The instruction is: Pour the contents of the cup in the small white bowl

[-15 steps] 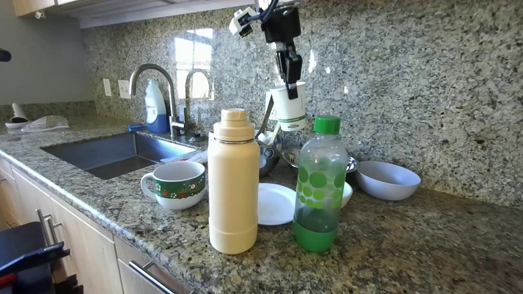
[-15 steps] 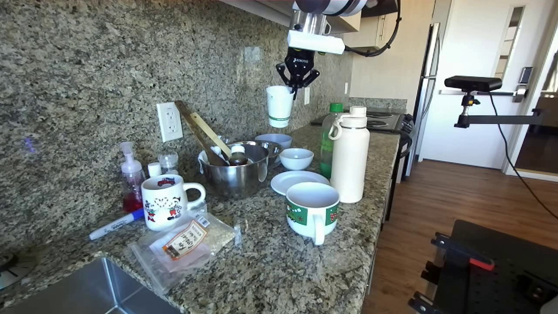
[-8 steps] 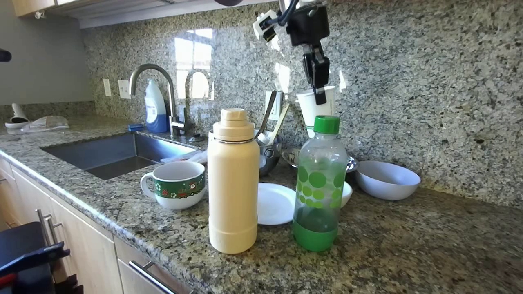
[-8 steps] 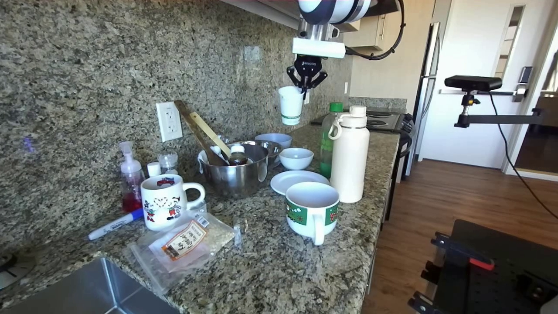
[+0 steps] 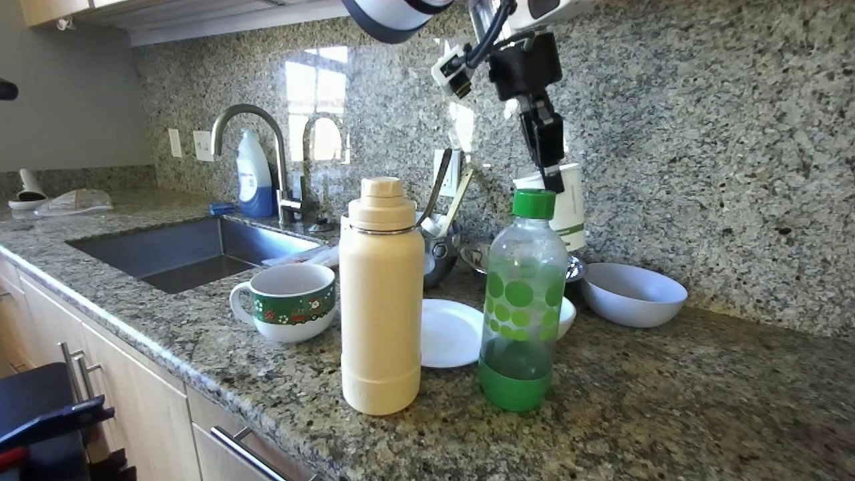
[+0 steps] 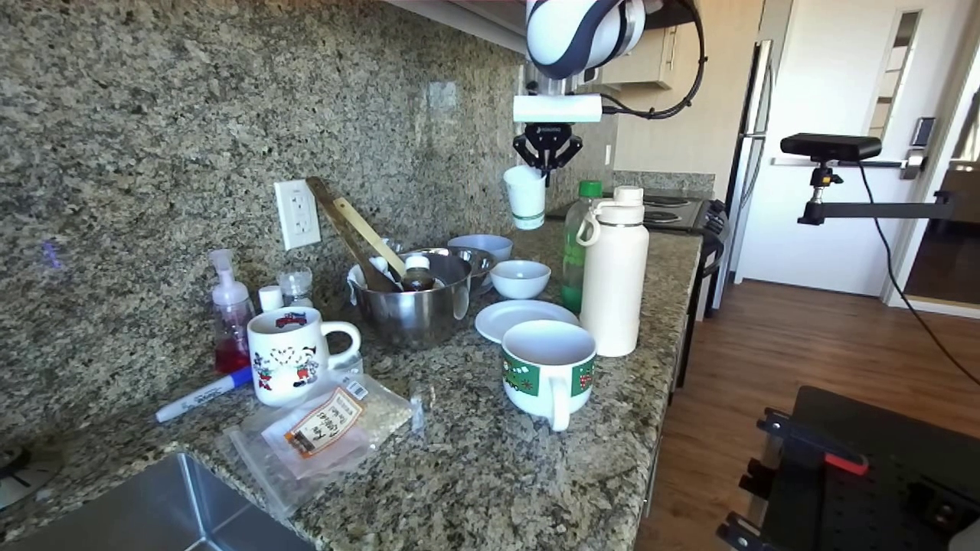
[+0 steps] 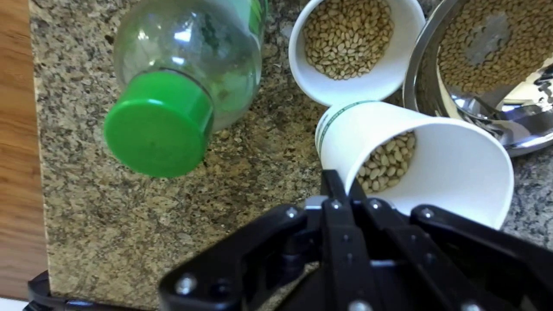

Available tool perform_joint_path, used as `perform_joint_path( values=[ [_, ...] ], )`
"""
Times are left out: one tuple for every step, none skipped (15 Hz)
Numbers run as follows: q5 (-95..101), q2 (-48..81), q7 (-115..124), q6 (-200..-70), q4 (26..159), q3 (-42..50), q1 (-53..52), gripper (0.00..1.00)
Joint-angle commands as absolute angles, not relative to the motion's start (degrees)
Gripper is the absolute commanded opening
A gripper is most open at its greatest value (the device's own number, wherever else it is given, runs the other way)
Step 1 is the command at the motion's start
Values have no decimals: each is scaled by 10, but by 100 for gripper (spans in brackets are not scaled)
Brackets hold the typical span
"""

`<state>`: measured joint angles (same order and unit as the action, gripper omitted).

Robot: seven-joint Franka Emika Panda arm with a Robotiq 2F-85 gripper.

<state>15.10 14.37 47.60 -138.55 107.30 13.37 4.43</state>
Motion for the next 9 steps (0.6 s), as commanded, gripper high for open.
perform_joint_path(
  values=[
    [195,174,523,-1368,1046,148,30,1],
    [208,181,534,-1365,1043,150,27,1],
    [220,188,544,-1361,1041,153,23,1],
    [228,194,550,-1358,1040,155,21,1],
    [240,199,559,-1355,1039,158,17,1],
    [253,204,570,-1351,1038,161,11,1],
    [263,207,577,-1347,1039,164,7,1],
    [272,209,581,-1341,1039,164,4,1],
    [279,213,586,-1334,1039,165,1,1]
  ],
)
